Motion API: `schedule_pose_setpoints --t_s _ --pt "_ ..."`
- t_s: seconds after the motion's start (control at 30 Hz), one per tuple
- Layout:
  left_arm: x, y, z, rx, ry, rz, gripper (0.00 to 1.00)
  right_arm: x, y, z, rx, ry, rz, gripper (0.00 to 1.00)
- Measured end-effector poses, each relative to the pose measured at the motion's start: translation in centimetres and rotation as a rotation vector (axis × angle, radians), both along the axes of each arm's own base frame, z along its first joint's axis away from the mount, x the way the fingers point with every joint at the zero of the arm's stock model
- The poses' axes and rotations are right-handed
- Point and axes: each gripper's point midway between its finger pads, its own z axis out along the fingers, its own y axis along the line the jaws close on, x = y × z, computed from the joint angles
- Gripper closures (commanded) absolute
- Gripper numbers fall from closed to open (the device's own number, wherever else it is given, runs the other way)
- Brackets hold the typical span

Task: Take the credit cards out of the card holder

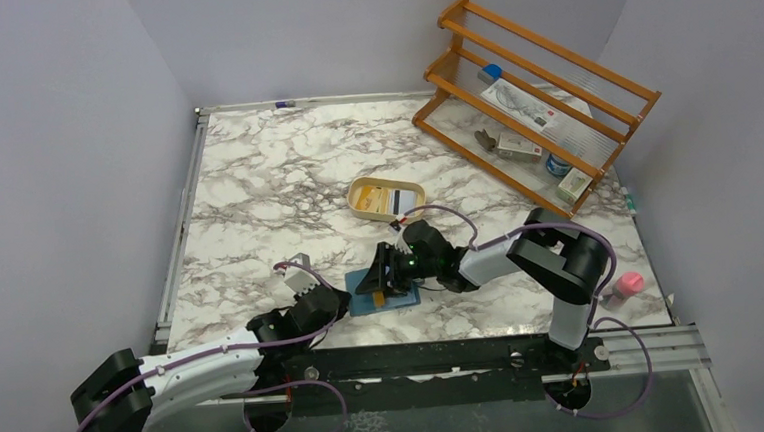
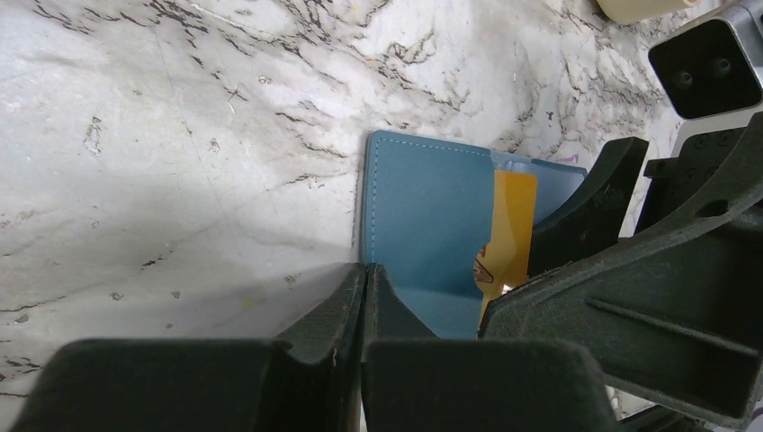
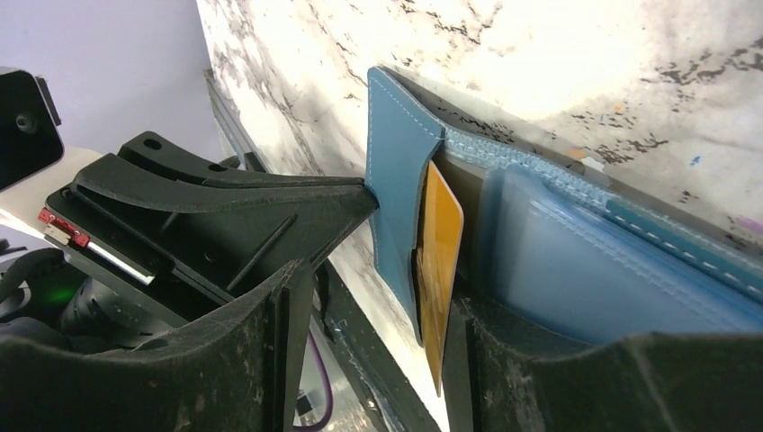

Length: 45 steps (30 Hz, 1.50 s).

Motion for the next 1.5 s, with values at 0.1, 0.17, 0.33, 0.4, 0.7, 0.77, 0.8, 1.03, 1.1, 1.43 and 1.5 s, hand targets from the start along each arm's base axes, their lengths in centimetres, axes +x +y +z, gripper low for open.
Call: schedule_pose_setpoints --t_s 0.1,0.17,0.33,0.4,0.7,0.77,0.8,1.03,1.1,1.43,1.5 --pt "0.0 0.0 0.0 0.0 0.001 -0.001 1.0 0.0 0.0 -0.1 -0.006 -0.019 0.01 0.41" --pt "0.0 0.0 0.0 0.001 0.001 -0.001 1.0 0.1 0.0 -0.1 -0.011 -0.033 0.018 0.41" --pt "0.0 0.0 0.0 0.001 0.002 -0.001 1.0 0.3 -0.2 -0.2 -0.033 -0.064 0.026 0.41" --pt "0.0 0.0 0.0 0.002 0.002 -0.002 1.0 0.3 -0.2 -0.2 -0.04 -0.07 0.032 0.41" --pt "0.0 0.0 0.0 0.005 0.003 -0.002 1.0 0.8 -0.7 -0.3 -0.079 -0.084 0.022 0.41" --pt "0.0 0.0 0.0 0.005 0.003 -0.002 1.0 1.0 -0.9 -0.3 -0.09 -0.086 0.01 0.43" --pt "0.0 0.0 0.0 0.005 0.003 -0.002 1.0 1.1 -1.0 -0.3 -0.095 -0.087 0.004 0.44" --pt "0.0 0.0 0.0 0.003 0.003 -0.002 1.0 1.9 -2.4 -1.0 -0.136 -0.092 -0.041 0.67" --pt "0.0 0.0 0.0 0.003 0.003 -0.002 1.0 2.0 -2.6 -1.3 -0.144 -0.09 -0.047 0.68" --pt "-0.2 0.0 0.0 0.002 0.008 -0.008 1.0 1.9 -3.2 -1.5 -0.157 -0.096 -0.064 0.88" --pt "-0.3 -0.1 0.0 -0.001 0.011 -0.012 1.0 1.9 -3.8 -1.8 -0.167 -0.096 -0.076 0.98"
